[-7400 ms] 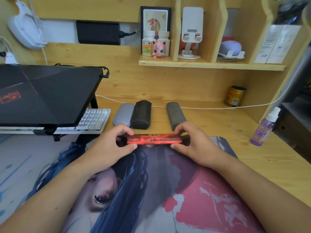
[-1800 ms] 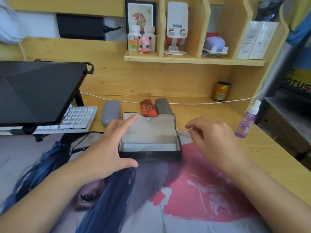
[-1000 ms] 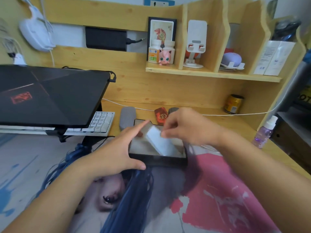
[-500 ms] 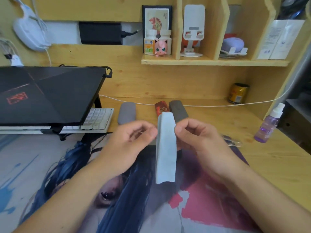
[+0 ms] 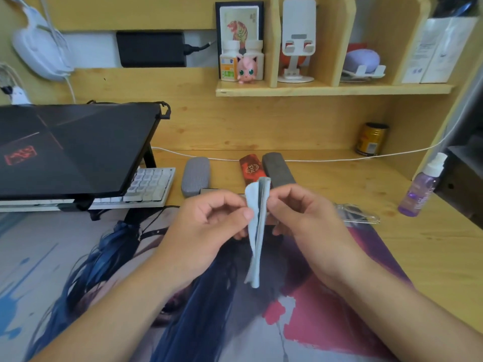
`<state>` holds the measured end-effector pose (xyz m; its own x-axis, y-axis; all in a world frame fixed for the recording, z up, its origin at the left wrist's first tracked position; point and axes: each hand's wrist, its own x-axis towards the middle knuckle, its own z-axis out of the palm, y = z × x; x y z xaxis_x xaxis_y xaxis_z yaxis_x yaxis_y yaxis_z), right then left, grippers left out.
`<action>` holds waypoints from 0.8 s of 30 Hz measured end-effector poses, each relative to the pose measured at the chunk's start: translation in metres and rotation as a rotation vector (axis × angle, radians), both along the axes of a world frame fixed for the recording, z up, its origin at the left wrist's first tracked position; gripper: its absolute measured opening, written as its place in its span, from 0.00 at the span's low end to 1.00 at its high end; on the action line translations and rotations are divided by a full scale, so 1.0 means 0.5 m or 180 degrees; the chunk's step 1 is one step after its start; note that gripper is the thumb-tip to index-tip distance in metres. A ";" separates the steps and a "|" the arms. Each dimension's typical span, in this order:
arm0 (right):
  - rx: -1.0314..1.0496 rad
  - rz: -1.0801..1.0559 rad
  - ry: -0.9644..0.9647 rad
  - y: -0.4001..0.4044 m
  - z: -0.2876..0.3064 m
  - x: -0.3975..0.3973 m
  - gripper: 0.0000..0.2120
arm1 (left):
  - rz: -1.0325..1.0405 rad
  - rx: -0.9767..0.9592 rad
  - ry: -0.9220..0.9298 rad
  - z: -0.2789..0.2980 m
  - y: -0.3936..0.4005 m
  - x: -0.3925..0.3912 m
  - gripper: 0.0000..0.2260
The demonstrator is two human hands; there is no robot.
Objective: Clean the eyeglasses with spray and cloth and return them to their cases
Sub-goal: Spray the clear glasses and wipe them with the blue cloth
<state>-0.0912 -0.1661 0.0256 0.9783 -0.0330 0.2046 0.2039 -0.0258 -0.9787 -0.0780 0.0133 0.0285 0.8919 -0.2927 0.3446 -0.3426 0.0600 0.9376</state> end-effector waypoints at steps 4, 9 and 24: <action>0.0400 -0.0738 -0.0074 -0.006 0.024 -0.005 0.06 | 0.0389 -0.0299 0.0057 0.010 0.002 -0.001 0.04; -0.0008 -0.0756 -0.0427 0.012 0.025 -0.017 0.05 | 0.0116 -0.0962 0.0703 0.023 0.008 -0.002 0.03; -0.0610 0.1659 0.0346 -0.022 0.046 -0.020 0.22 | -0.0912 -0.1419 0.1023 0.077 0.082 -0.005 0.04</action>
<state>-0.1014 -0.1773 0.0486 0.8710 0.4880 0.0566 0.1356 -0.1281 -0.9825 -0.0802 0.0544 0.0667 0.8786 -0.4258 0.2160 0.0406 0.5174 0.8548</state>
